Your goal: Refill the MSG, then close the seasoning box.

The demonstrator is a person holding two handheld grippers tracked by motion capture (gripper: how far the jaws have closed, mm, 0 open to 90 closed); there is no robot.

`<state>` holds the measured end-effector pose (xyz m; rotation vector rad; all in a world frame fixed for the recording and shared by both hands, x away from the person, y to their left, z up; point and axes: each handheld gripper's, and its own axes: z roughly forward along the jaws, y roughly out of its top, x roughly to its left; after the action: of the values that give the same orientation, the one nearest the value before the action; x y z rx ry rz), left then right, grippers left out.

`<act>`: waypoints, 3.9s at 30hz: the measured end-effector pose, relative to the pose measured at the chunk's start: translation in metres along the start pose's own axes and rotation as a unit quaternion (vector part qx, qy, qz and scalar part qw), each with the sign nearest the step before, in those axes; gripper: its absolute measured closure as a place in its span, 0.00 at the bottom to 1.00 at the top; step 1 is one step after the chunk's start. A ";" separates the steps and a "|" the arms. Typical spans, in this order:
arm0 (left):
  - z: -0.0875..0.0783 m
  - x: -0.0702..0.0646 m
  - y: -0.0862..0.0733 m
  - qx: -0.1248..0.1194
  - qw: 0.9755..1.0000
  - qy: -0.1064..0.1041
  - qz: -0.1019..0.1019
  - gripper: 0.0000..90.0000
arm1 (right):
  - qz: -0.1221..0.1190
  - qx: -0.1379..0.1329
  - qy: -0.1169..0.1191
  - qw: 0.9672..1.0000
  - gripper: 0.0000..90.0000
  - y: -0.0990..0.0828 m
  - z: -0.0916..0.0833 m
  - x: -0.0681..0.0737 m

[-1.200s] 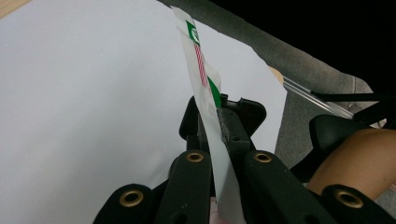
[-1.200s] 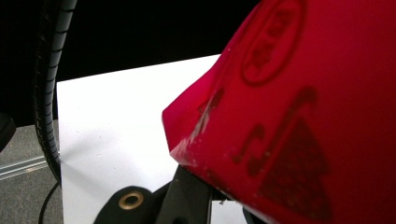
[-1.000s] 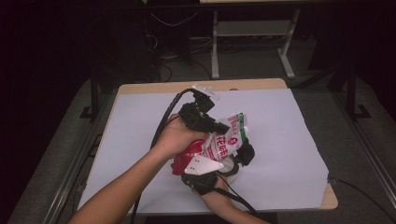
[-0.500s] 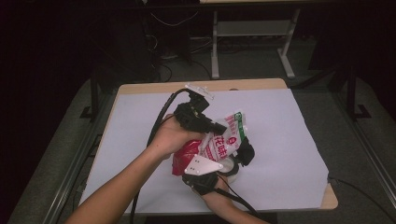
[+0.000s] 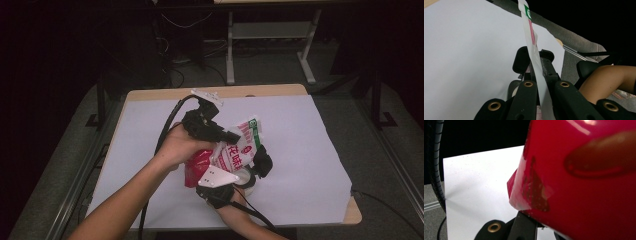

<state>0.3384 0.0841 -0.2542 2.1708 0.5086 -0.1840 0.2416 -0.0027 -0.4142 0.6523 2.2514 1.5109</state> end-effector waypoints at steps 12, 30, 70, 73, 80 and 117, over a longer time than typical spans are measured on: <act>-0.013 0.002 -0.007 -0.029 1.000 -0.008 0.002 1.00 | 0.013 0.000 -0.007 1.000 1.00 -0.001 -0.004 -0.007; -0.047 0.021 -0.032 -0.068 0.997 0.024 -0.002 1.00 | 0.014 0.002 -0.008 1.000 1.00 -0.001 -0.007 -0.006; -0.083 0.073 -0.085 -0.152 0.982 0.108 -0.005 1.00 | 0.028 -0.008 0.054 0.998 1.00 -0.025 -0.130 -0.072; -0.082 0.076 -0.086 -0.154 0.982 0.110 -0.001 1.00 | 0.036 -0.010 0.055 0.998 1.00 -0.036 -0.149 -0.081; -0.079 0.081 -0.088 -0.157 0.980 0.118 -0.004 1.00 | 0.053 -0.002 0.033 0.998 1.00 -0.056 -0.173 -0.099; -0.048 0.098 -0.114 -0.171 0.980 0.103 0.000 1.00 | 0.116 0.025 -0.113 0.986 1.00 -0.082 -0.162 -0.185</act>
<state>0.3768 0.2121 -0.3391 1.8603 0.6099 0.1226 0.2961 -0.2559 -0.4245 1.0766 2.1054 1.4029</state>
